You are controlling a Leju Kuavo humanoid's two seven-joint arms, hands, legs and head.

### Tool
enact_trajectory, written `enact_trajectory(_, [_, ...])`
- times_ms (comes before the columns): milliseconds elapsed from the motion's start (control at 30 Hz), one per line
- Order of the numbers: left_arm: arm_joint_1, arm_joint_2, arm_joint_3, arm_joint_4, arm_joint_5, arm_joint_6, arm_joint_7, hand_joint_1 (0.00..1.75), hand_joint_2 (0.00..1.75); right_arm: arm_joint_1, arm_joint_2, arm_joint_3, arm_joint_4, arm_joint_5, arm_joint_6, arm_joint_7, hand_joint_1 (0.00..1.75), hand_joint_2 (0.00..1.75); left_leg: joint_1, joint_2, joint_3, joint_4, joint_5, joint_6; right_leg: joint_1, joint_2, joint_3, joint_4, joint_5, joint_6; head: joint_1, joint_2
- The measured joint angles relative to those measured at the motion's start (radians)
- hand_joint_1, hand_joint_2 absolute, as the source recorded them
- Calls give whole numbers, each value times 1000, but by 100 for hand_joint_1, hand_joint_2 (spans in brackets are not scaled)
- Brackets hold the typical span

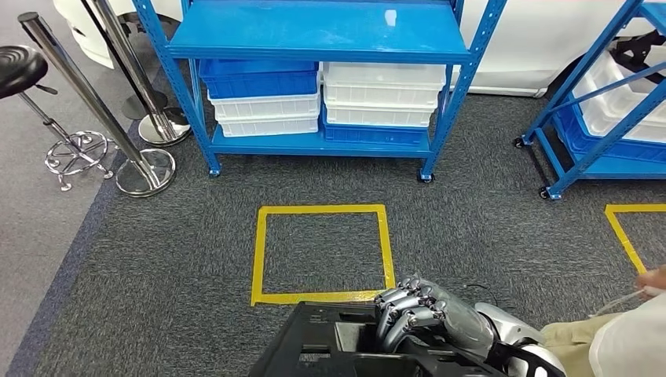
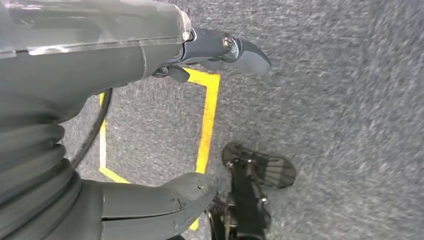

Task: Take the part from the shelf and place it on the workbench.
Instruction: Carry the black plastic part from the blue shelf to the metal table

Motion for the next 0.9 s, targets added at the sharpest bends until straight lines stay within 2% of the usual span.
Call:
enact_trajectory(33, [0,0,0,0,0,-2,-2,0,175,0,0,-1,0,0,0,0,173,175,0,0,-12,5,6,-4,1,0,53,-68,9,-3,0,0])
enact_trajectory(67, [0,-1,0,0,0,-3,-3,0,175,-1,0,-2,-1,0,0,-1,173,175,0,-1,-21,8,13,-8,3,0,107,-145,1,-9,0,0])
enact_trajectory(100, [0,-2,0,0,0,-4,-4,0,175,-2,0,-3,-3,1,-1,-1,173,175,0,-1,-27,10,19,-14,5,0,147,-208,-14,-14,0,0])
enact_trajectory(133, [0,-3,0,0,0,-4,-6,0,175,-2,0,-4,-4,1,-1,-2,173,175,0,-2,-30,11,25,-20,9,0,170,-248,-29,-19,0,0])
enact_trajectory(167, [0,-4,0,0,0,-5,-9,0,175,-2,0,-5,-5,1,-2,-3,173,175,0,-2,-33,10,31,-27,11,0,175,-266,-33,-25,0,0])
enact_trajectory(233, [1,-4,0,0,-1,-5,-12,0,175,0,0,-6,-7,4,-7,-8,173,175,2,-5,-42,21,24,-38,6,-2,166,-271,-21,-37,0,0])
enact_trajectory(267, [1,-4,0,0,-2,-5,-13,0,175,1,0,-7,-8,6,-10,-11,173,175,2,-7,-53,45,0,-43,3,-4,159,-273,-13,-45,0,0])
enact_trajectory(300, [2,-4,0,0,-3,-5,-14,0,175,2,0,-9,-9,8,-14,-14,173,175,4,-9,-71,91,-40,-47,1,-5,151,-274,-4,-51,0,0])
enact_trajectory(367, [3,-4,0,0,-4,-5,-15,0,175,4,0,-13,-12,11,-17,-18,173,175,6,-10,-117,223,-123,-55,2,-6,132,-270,9,-57,0,0])
enact_trajectory(400, [4,-4,0,0,-4,-5,-16,0,175,6,0,-16,-12,12,-18,-18,173,175,7,-10,-132,277,-142,-58,3,-6,122,-267,15,-56,0,0])
enact_trajectory(433, [4,-4,0,0,-4,-5,-16,0,175,7,0,-17,-12,13,-18,-19,173,175,7,-10,-132,300,-140,-59,3,-6,112,-263,19,-55,0,0])
enact_trajectory(467, [4,-4,0,0,-4,-5,-17,0,175,8,0,-18,-13,14,-18,-20,173,175,7,-10,-112,281,-120,-59,3,-6,103,-257,21,-54,0,0])
enact_trajectory(533, [4,-3,1,0,-4,-7,-19,0,175,10,0,-20,-16,16,-17,-23,173,175,7,-11,-23,150,-70,-53,3,-5,92,-248,24,-50,0,0])
enact_trajectory(567, [4,-3,1,0,-4,-7,-21,0,175,10,0,-21,-18,17,-16,-25,173,175,7,-15,21,80,-55,-49,4,-3,88,-245,26,-46,0,0])
enact_trajectory(600, [4,-2,1,0,-4,-8,-22,0,175,9,0,-21,-21,17,-14,-26,173,175,6,-18,50,32,-50,-45,5,0,85,-244,29,-41,0,0])
enact_trajectory(633, [5,-2,1,0,-4,-8,-23,0,175,8,0,-21,-23,18,-13,-28,173,175,4,-20,62,8,-51,-41,6,3,82,-243,33,-35,0,0])
enact_trajectory(700, [7,-1,2,0,-4,-8,-25,0,175,8,1,-21,-26,18,-9,-31,173,175,4,-16,61,-2,-47,-32,7,9,77,-242,39,-22,0,0])
enact_trajectory(767, [6,0,3,0,-4,-8,-25,0,175,6,1,-21,-29,18,-3,-33,173,175,9,-3,57,-11,-38,-18,7,11,63,-215,18,-12,0,0])
enact_trajectory(800, [5,-1,3,0,-4,-8,-25,0,175,5,1,-21,-29,18,0,-33,173,175,11,3,55,-14,-33,-11,6,10,46,-176,-10,-8,0,0])
enact_trajectory(867, [4,-1,4,0,-4,-8,-25,0,175,4,1,-21,-30,21,2,-33,173,175,10,16,46,-13,-29,-4,2,9,-12,-46,-80,-1,0,0])
enact_trajectory(900, [5,-1,5,0,-4,-9,-25,0,175,5,1,-21,-30,23,2,-33,173,175,9,24,42,-12,-27,-4,0,9,-36,11,-102,1,0,0])
